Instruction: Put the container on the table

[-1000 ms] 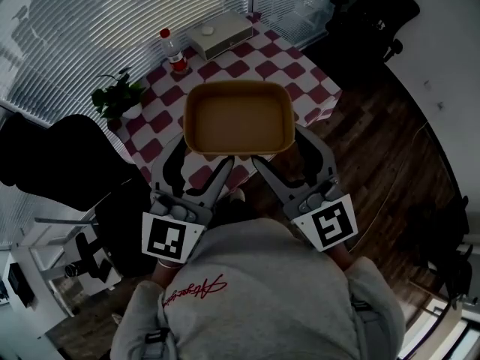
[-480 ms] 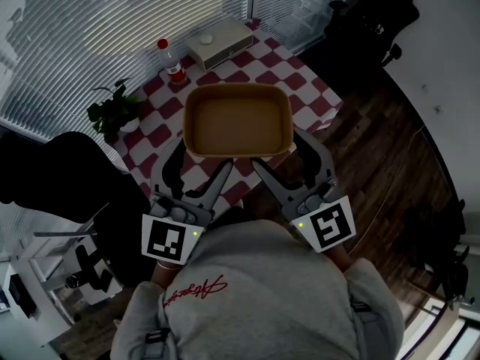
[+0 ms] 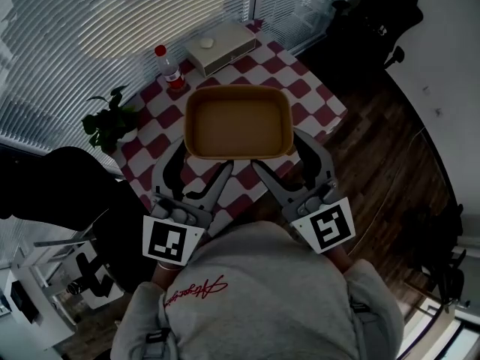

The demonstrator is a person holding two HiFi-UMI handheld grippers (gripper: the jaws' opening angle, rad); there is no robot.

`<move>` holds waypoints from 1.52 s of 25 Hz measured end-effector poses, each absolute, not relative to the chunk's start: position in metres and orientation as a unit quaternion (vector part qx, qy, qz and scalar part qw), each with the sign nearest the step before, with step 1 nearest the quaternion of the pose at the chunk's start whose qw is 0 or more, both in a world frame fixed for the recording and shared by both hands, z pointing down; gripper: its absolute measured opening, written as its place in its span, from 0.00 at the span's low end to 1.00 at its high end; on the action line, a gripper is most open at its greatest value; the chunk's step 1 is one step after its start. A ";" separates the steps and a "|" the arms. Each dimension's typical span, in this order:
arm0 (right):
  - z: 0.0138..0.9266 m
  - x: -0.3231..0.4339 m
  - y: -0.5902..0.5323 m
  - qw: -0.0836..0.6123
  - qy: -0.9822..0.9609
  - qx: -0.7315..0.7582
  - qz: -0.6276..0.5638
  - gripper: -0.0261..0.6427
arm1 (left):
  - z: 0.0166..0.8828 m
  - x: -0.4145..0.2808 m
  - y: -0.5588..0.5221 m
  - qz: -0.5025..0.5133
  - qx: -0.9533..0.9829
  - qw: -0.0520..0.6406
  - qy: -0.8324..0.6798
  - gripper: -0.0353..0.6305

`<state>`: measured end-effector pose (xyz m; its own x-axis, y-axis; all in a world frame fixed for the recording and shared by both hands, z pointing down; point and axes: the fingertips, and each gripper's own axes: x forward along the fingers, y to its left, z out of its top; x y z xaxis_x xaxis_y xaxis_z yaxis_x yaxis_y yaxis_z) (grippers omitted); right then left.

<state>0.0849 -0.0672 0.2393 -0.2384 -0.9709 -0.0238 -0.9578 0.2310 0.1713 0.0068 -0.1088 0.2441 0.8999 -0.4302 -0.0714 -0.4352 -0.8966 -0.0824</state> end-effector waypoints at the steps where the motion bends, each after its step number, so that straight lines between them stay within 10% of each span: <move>1: 0.241 0.085 -0.072 0.045 -0.784 0.614 -0.074 0.50 | 0.246 0.007 -0.114 0.025 -0.973 0.046 0.223 0.53; 38: 0.273 0.089 -0.159 0.071 -0.843 0.531 -0.057 0.49 | 0.280 0.004 -0.182 -0.009 -0.943 0.026 0.332 0.53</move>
